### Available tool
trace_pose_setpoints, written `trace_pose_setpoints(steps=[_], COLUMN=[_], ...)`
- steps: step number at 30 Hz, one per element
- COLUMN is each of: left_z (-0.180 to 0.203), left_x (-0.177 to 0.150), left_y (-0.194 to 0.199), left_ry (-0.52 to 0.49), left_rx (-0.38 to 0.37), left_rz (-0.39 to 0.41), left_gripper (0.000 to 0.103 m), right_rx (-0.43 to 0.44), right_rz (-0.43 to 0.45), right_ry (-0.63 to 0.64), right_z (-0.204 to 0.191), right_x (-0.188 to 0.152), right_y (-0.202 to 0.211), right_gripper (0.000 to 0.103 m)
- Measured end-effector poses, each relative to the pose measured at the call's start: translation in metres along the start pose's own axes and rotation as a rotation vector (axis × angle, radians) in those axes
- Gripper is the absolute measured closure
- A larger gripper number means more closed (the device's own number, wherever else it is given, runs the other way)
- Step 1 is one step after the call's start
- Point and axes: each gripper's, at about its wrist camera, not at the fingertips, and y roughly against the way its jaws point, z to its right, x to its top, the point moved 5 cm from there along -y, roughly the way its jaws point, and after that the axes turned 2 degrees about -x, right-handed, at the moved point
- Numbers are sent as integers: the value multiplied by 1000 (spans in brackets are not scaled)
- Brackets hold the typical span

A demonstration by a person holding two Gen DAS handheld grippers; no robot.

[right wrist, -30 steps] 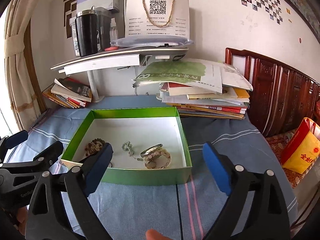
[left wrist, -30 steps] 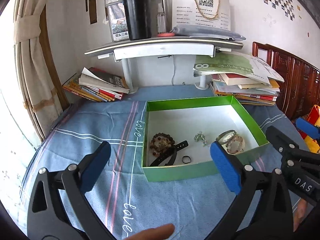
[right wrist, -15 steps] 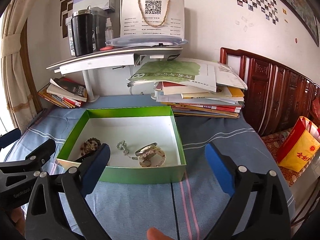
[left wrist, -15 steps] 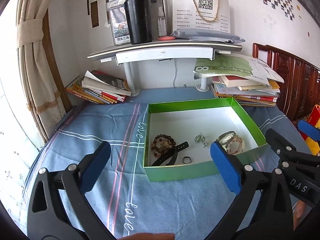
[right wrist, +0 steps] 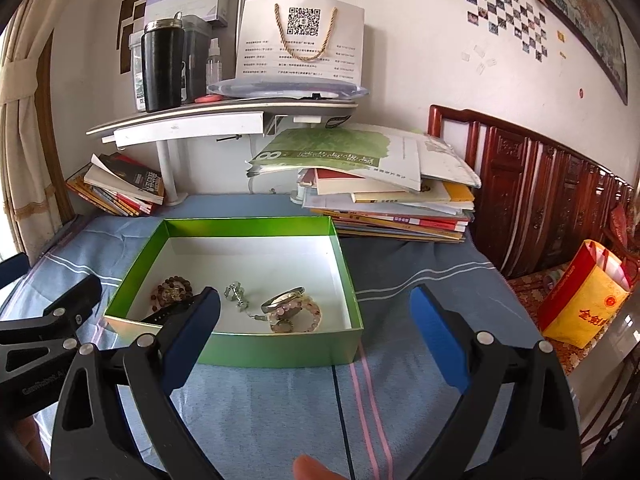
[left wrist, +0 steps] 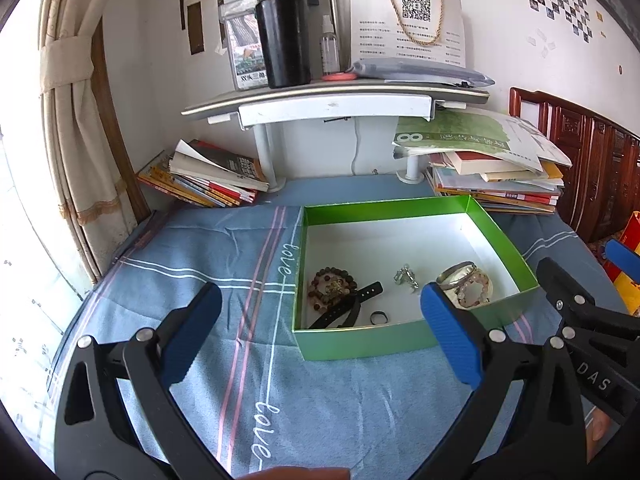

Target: Organize jewelry

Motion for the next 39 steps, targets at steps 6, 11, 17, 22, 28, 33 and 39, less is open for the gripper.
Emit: trace_pose_setpoints(steps=[6,11,17,22,28,33,39], left_z=[-7,-13,-17,-15,-13,-13,-13], left_x=[-7,-13,-14,-15,-16,-16,-16], left_y=[8,15,14,13,12,12,12], left_ry=[-5,0,8,2,-3,-4,-2], left_rx=[36,34,33,25,21,19,21], left_rz=[14,12,5,2,-7,-7,-7], left_gripper=[4,4,4,4,4,4,4], right_rx=[-41,-43,-50,-50,-47,-47,-47], right_rz=[34,37,45,40,36,34,31], right_ry=[6,25,29,24,24,22,21], right_z=[2,-2,-4,-3,-3,-3,-3], right_x=[-2,-7,-7,-8,-9,-9,-9], right_y=[14,20,23,23,23,22,22], right_gripper=[9,9,9,9,9,9,9])
